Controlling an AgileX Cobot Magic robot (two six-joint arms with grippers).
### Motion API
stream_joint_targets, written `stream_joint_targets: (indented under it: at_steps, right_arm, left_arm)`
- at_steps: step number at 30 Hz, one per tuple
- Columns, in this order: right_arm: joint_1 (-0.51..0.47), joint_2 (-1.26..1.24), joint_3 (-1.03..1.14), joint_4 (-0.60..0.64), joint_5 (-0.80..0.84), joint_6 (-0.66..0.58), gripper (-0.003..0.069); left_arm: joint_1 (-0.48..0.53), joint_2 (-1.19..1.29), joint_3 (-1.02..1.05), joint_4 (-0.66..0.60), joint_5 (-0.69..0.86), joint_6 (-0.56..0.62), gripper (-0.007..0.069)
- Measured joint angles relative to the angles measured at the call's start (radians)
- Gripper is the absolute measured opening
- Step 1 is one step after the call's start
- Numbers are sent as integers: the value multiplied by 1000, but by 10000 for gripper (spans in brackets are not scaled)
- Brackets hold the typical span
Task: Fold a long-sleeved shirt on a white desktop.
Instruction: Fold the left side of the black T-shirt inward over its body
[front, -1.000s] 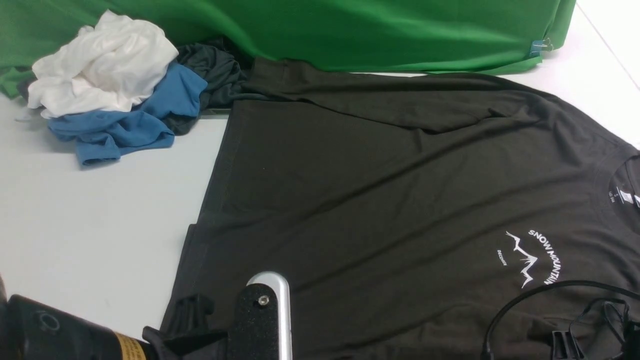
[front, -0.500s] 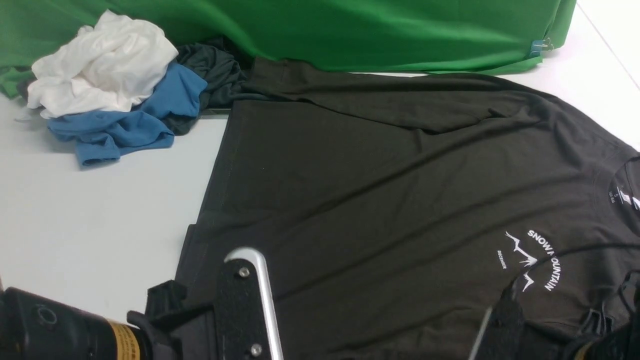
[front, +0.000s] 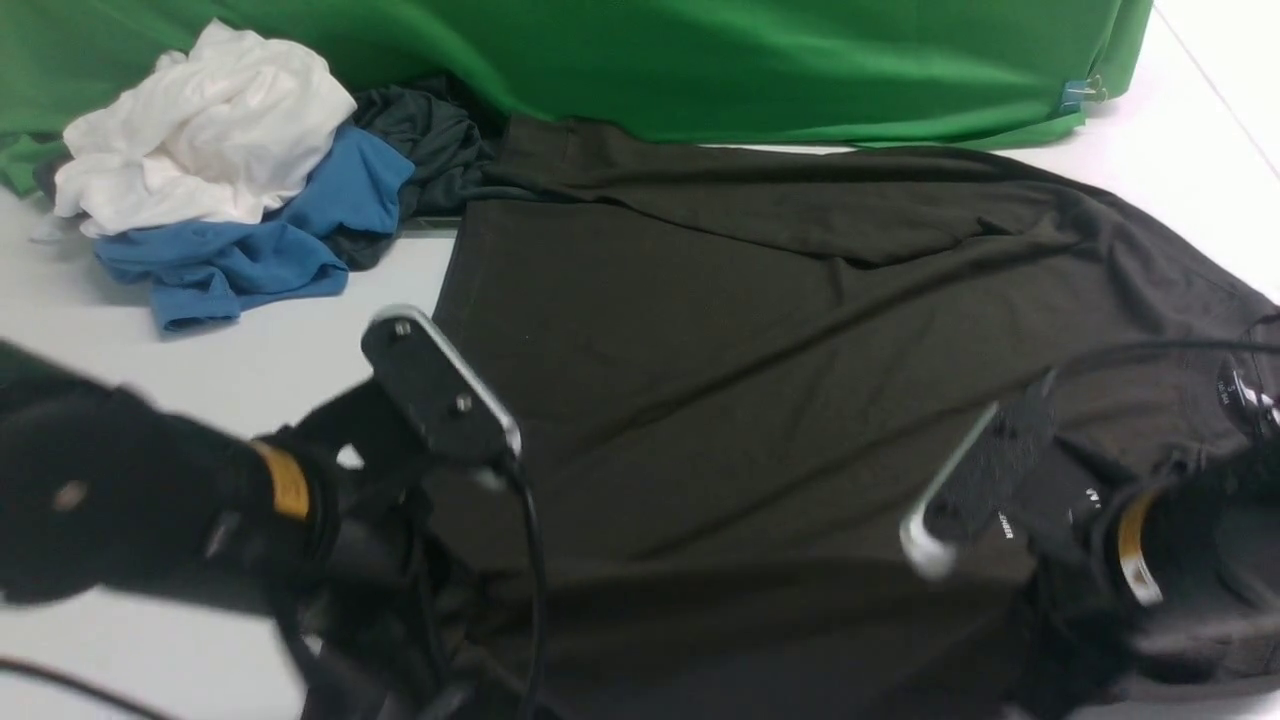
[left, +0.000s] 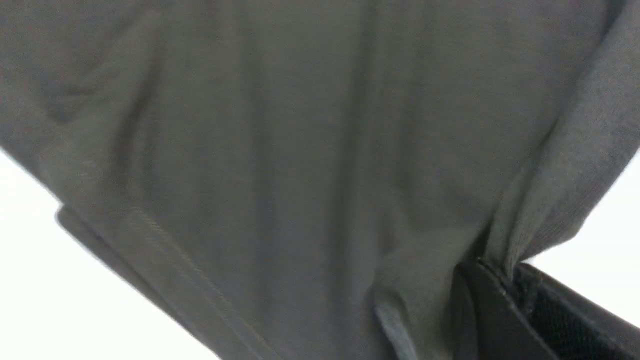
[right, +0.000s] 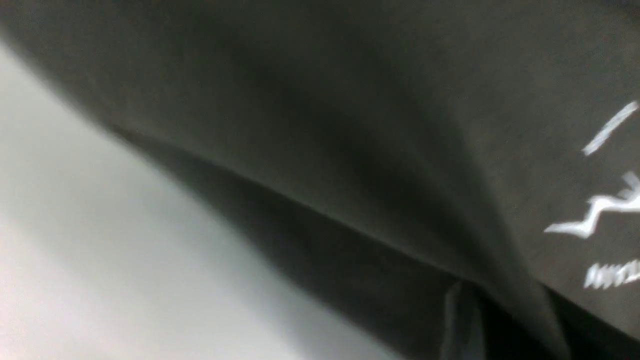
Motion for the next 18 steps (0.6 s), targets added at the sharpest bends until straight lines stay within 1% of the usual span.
stream_joint_targets:
  at_steps: [2, 3, 4, 6, 9, 10, 15, 18]
  right_arm:
    - [-36, 52, -31, 1, -9, -27, 38]
    - [-36, 52, -35, 1, -11, -30, 38]
    - [-66, 104, -75, 5, -24, -45, 38]
    - [-86, 148, -105, 7, -32, -57, 38]
    - [-108, 191, -136, 8, -39, -71, 38]
    - [-120, 228, -154, 7, -50, -94, 38]
    - [-137, 282, -162, 4, -105, -116, 40]
    - [-147, 303, -162, -7, -152, -117, 63]
  left_arm:
    - [39, 55, -10, -9, -36, 2, 26]
    - [39, 60, -12, -10, -38, 2, 26]
    - [64, 112, -33, -13, -56, 3, 26]
    - [80, 167, -61, -13, -65, 3, 26]
    - [85, 216, -87, -4, -79, 4, 26]
    - [85, 253, -108, 16, -93, 6, 26]
    - [85, 312, -137, 67, -124, 6, 29]
    - [85, 338, -140, 119, -167, 6, 43]
